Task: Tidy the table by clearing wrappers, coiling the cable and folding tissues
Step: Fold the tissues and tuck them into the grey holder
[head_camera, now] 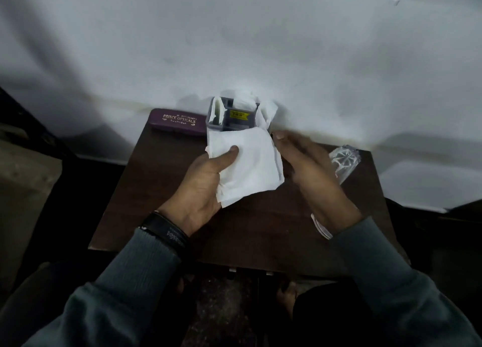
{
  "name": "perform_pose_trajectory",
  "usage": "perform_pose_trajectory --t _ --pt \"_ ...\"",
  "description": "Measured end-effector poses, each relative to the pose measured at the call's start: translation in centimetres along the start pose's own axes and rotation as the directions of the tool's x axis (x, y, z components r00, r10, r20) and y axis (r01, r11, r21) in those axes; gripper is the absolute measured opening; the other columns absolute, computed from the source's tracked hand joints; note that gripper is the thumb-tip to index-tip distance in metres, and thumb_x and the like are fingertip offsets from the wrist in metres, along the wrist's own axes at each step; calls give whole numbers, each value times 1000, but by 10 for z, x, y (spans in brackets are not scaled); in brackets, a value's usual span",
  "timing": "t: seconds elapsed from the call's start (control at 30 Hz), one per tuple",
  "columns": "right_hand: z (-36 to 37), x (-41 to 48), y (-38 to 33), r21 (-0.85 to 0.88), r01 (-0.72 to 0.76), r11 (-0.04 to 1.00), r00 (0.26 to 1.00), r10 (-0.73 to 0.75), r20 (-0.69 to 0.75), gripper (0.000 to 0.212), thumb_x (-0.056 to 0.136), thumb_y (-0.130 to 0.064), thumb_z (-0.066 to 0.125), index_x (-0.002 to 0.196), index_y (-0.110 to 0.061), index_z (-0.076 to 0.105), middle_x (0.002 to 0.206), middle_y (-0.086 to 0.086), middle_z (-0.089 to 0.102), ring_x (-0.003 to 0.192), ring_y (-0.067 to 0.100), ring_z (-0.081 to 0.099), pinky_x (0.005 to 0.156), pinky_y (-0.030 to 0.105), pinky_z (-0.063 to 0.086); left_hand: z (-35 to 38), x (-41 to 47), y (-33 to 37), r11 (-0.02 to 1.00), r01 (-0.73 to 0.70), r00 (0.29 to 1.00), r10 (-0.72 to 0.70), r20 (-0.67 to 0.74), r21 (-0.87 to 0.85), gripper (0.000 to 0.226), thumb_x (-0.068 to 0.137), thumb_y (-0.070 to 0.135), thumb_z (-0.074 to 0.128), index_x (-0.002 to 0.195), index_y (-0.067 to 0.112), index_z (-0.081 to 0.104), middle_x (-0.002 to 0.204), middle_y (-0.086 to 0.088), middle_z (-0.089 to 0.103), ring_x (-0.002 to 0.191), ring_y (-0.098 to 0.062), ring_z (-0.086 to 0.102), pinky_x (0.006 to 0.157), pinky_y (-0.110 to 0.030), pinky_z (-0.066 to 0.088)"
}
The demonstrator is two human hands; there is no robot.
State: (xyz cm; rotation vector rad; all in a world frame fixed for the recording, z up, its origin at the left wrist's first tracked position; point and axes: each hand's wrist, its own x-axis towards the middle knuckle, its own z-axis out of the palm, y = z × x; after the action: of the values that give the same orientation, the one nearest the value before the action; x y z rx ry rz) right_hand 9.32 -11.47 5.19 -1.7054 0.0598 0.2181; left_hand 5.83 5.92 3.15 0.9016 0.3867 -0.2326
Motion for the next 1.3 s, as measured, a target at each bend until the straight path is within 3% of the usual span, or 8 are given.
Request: perform_pose_trajectory --t 0.07,0.27,0.37,0.77,0.93,1.03,1.17,1.3 --pt "-5 0 3 24 -123 992 982 118 148 32 88 -43 77 112 -23 78 114 -2 78 111 20 73 102 56 54 -1 1 -2 981 -54 998 57 -10 186 30 101 18 61 129 9 66 120 -10 76 112 -29 72 95 -45 59" --pt "-10 0 6 45 -38 998 994 33 105 30 89 -17 78 117 -9 75 105 4 81 97 16 77 74 28 62 0 -1 -2 864 -220 976 190 110 453 26 105 23 54 127 18 67 118 0 77 106 -13 74 85 -23 60" --pt "-13 3 8 29 -8 1000 999 7 43 25 89 -17 78 112 -8 77 104 4 81 100 21 77 87 36 62 -4 4 -4 864 -236 971 231 65 444 28 99 19 65 125 12 69 117 -3 77 108 -20 74 88 -33 62" --pt "-12 4 9 24 -31 999 991 28 134 42 85 0 78 124 -14 69 112 9 78 106 25 74 94 44 61 2 2 -5 976 -68 995 52 84 208 45 90 8 69 134 8 62 129 -15 71 115 -32 70 92 -43 61" --pt "-3 5 7 523 -18 852 995 68 -76 33 90 8 66 122 0 66 116 16 75 100 25 73 84 38 63 1 -2 -9 976 127 971 -87 222 -175 78 86 58 64 151 18 49 150 -9 57 137 -30 56 111 -50 46" --pt "5 -3 8 653 -97 751 983 177 -57 34 92 7 64 125 -1 66 117 12 76 98 22 75 72 35 65 8 -5 -20 964 62 973 0 230 -260 73 88 52 64 149 15 51 147 -10 60 135 -28 57 110 -44 49" --pt "17 -18 8 427 -166 889 986 147 78 36 93 1 69 127 -8 66 117 8 77 108 26 75 84 45 64 12 -3 -20 979 -77 979 110 172 -189 47 102 23 55 146 6 51 143 -20 60 133 -35 58 105 -48 53" --pt "19 -20 0 -34 74 997 997 -73 33 23 94 -26 73 117 -26 73 110 -8 78 104 8 73 91 35 61 7 2 -20 983 -72 993 87 79 -166 44 100 12 59 144 6 54 140 -23 62 128 -38 61 101 -51 55"
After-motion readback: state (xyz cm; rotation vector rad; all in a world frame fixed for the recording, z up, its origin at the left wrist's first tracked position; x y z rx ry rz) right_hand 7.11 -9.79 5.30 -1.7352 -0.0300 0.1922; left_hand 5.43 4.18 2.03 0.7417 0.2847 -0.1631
